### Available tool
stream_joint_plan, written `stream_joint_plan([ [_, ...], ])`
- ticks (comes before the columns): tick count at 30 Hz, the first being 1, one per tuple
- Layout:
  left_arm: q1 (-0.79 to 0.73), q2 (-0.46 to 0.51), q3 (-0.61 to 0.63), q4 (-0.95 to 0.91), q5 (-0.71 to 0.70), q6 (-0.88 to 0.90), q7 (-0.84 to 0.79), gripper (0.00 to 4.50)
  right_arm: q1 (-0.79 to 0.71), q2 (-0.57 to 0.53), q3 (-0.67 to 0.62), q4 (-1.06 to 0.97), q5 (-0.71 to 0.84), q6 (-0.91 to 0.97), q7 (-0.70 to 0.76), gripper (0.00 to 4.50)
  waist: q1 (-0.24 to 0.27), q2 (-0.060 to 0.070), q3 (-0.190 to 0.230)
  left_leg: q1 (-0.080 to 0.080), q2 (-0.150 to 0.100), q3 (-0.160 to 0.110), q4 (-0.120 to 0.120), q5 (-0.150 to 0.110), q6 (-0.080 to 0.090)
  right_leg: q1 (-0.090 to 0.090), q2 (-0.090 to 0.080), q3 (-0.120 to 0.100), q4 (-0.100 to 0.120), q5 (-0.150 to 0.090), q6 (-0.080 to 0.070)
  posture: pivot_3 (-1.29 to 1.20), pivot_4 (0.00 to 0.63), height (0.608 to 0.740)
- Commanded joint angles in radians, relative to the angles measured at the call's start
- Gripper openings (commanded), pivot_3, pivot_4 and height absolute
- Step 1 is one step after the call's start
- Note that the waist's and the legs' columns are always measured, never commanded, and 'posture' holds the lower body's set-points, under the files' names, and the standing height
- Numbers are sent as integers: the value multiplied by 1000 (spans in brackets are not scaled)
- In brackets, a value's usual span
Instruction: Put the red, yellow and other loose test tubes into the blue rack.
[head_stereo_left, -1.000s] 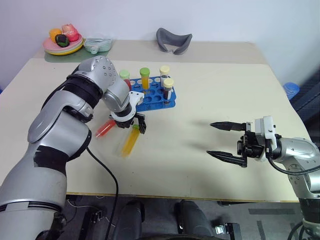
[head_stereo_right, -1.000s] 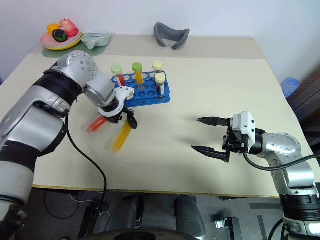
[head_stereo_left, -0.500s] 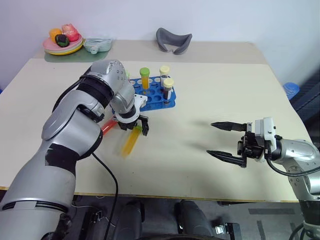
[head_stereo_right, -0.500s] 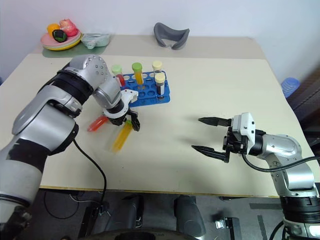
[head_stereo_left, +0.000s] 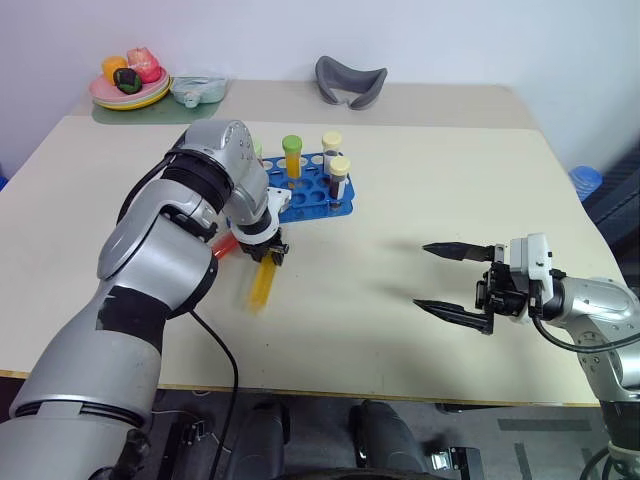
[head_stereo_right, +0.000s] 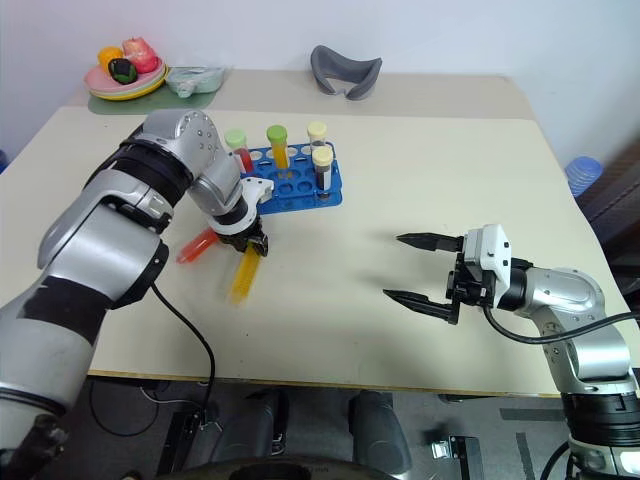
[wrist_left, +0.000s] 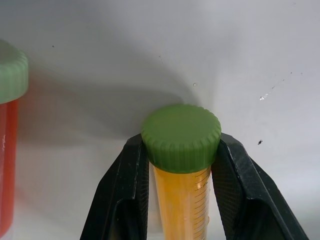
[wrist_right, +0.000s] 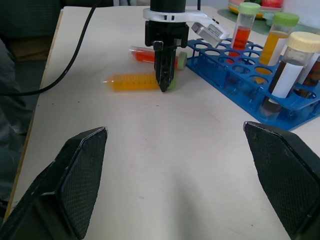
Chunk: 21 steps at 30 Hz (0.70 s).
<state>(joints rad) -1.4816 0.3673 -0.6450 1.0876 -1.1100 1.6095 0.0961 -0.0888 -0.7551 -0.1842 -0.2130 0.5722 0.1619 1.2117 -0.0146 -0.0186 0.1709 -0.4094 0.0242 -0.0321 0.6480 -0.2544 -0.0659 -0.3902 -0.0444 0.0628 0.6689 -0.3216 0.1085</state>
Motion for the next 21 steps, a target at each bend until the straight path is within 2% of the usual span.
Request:
stream_joint_plan([
  [1, -21, -1, 35, 0, 24, 5, -15, 1133, -29, -8, -15, -6, 4, -16, 4, 4500, 0, 0, 0, 0, 0, 0, 0, 0, 0, 0, 0, 0, 0, 0, 0, 0, 150, 740],
  [7, -11, 28, 55, -74, 12, 5, -12, 1133, -72, -4, 2, 27, -4, -17, 21, 4500, -2, 0, 0, 0, 0, 0, 0, 0, 0, 0, 0, 0, 1, 0, 0, 0, 150, 740],
  [12, 56, 216, 34, -453, -128, 5, 15, 1133, -83, -6, 2, 35, -2, -15, 28, 4500, -10, 0, 0, 0, 1, 0, 0, 0, 0, -2, 0, 1, 3, 0, 0, 0, 150, 740],
  [17, 139, 345, 182, -731, -193, 5, 81, 1133, -102, -6, 3, 55, 2, -5, 29, 4500, -3, 0, 0, 0, 1, 0, 1, 0, 0, -2, -1, 1, 4, 0, 0, 0, 150, 740],
  [21, 244, 348, 413, -941, -207, -11, 86, 1133, -147, -2, 21, 80, 4, 12, 36, 4500, -2, 0, 0, 0, 1, 0, 1, 0, 0, -2, -1, 1, 4, 0, 0, 0, 150, 740],
])
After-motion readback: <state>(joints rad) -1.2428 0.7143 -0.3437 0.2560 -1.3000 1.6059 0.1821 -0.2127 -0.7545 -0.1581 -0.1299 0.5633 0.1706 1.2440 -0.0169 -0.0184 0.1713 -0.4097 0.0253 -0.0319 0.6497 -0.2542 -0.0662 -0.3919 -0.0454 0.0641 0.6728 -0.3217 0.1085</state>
